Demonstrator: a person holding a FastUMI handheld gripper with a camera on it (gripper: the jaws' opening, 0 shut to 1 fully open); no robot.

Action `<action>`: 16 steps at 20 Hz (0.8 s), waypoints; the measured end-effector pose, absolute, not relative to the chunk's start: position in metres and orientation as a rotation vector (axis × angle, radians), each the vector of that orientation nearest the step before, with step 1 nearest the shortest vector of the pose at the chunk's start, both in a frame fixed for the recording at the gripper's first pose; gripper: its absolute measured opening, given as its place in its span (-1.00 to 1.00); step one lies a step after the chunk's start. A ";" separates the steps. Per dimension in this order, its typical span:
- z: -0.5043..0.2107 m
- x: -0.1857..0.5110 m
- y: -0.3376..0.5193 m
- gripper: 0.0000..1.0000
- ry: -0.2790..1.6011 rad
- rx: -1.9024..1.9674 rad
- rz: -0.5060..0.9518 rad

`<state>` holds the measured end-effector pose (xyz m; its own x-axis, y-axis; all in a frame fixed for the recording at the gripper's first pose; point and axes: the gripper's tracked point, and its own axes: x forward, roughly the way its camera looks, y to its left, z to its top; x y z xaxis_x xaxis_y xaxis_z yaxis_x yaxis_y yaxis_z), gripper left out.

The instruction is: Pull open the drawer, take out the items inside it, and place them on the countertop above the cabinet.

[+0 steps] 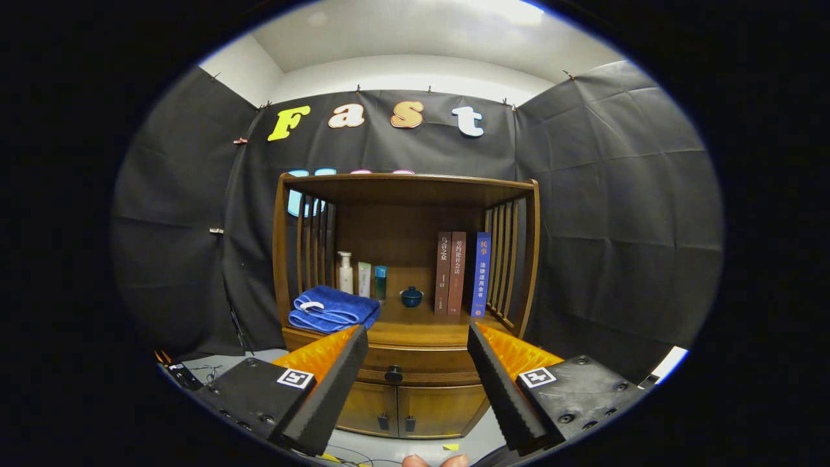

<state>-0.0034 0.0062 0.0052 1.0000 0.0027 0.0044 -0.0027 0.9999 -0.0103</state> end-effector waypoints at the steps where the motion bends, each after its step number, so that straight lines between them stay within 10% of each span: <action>1: 0.005 -0.004 0.007 0.98 -0.005 -0.011 0.002; 16: 0.003 0.002 0.017 0.98 -0.016 -0.026 0.014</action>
<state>0.0021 0.0173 0.0029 0.9998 0.0146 0.0157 -0.0142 0.9996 -0.0261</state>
